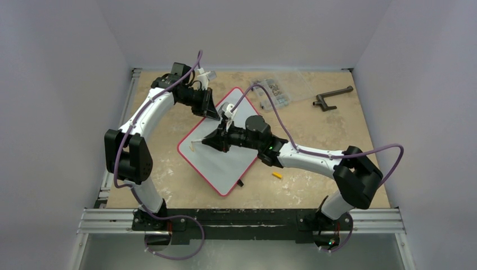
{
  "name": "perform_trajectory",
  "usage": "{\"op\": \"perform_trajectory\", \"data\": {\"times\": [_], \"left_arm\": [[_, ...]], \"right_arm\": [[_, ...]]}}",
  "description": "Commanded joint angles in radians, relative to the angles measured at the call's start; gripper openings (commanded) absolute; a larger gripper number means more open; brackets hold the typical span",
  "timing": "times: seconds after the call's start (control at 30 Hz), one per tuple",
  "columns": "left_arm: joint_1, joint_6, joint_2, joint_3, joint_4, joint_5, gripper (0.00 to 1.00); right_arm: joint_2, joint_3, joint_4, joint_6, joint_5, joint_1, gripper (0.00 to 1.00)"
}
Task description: Write a sentence on the whiteboard
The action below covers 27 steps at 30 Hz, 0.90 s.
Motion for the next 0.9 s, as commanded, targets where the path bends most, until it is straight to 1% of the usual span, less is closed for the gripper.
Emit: {"op": "perform_trajectory", "data": {"times": [0.0, 0.87], "left_arm": [[-0.016, 0.038, 0.023, 0.013, -0.017, -0.244, 0.0], [-0.018, 0.036, 0.029, 0.013, -0.018, -0.258, 0.0]], "right_arm": [[0.015, -0.025, -0.047, -0.033, 0.027, -0.007, 0.0], [-0.066, -0.165, -0.076, -0.02, 0.006, 0.008, 0.0]]}}
